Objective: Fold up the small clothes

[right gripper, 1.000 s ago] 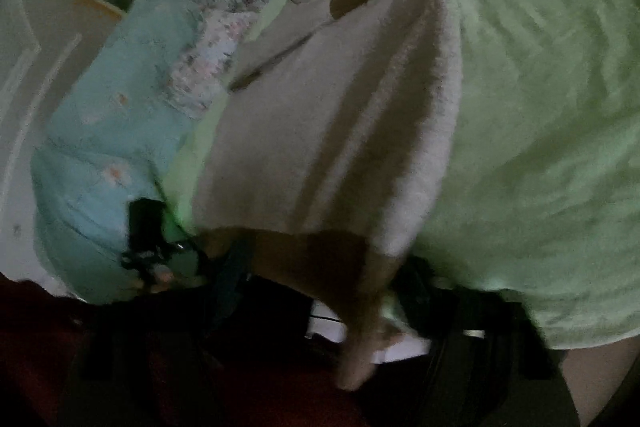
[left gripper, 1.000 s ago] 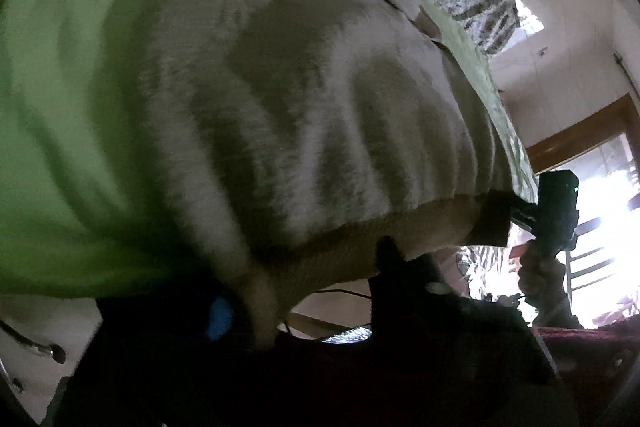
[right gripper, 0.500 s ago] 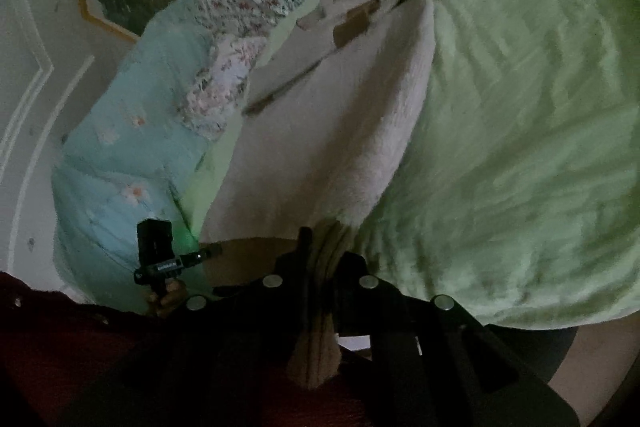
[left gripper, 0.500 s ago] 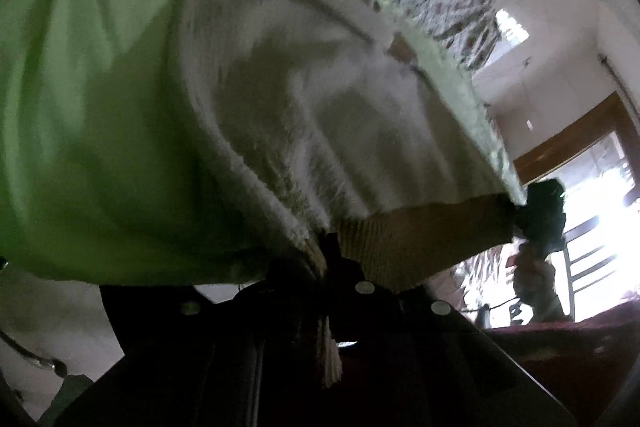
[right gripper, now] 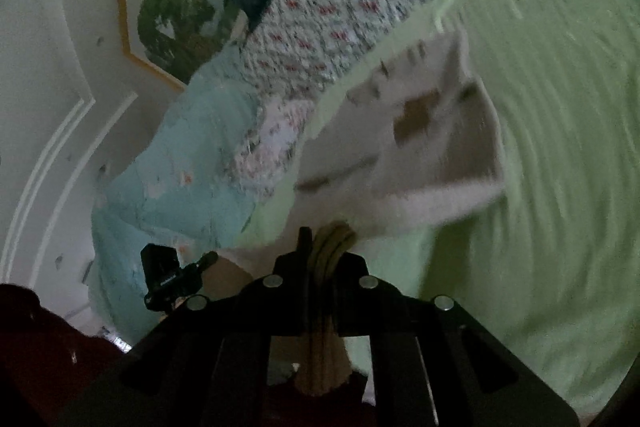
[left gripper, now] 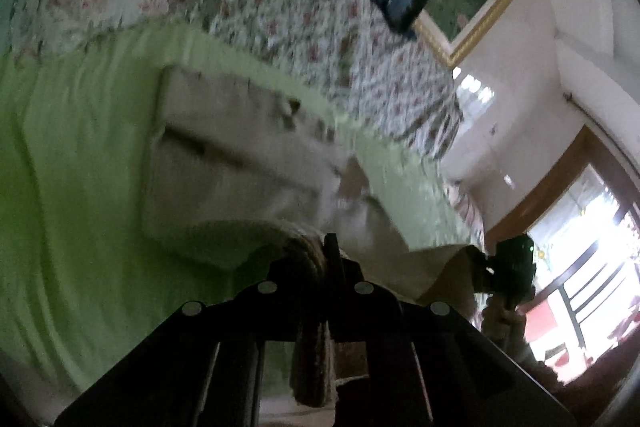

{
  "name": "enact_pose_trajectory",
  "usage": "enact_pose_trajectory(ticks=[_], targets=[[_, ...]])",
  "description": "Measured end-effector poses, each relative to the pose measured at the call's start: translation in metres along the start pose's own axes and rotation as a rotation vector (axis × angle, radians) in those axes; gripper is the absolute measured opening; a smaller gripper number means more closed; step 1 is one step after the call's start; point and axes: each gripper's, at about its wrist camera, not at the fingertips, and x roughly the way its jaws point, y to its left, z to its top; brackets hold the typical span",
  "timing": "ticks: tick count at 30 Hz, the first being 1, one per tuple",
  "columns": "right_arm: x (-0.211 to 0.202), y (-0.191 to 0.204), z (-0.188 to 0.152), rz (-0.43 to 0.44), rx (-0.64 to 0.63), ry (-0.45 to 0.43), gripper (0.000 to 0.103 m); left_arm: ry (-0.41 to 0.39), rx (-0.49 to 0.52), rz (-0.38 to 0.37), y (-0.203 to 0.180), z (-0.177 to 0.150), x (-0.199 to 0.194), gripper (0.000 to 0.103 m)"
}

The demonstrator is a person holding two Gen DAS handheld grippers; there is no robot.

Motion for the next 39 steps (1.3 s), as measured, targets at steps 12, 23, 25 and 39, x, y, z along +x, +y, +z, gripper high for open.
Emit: enact_pose_trajectory(ticks=[12, 23, 25, 39], targets=[[0.08, -0.019, 0.128, -0.072, -0.041, -0.138, 0.009, -0.114, -0.035, 0.086, 0.03, 0.111, 0.079, 0.006], [0.171, -0.074, 0.204, -0.172, 0.013, -0.115, 0.009, -0.082, -0.106, 0.156, 0.093, 0.172, 0.162, 0.006], [0.185, -0.087, 0.21, -0.19, 0.025, -0.103, 0.009, -0.065, -0.125, 0.172, 0.106, 0.175, 0.178, 0.006], [0.213, -0.126, 0.202, -0.42, 0.053, -0.012, 0.021, 0.079, -0.102, 0.288, 0.122, 0.142, 0.228, 0.053]])
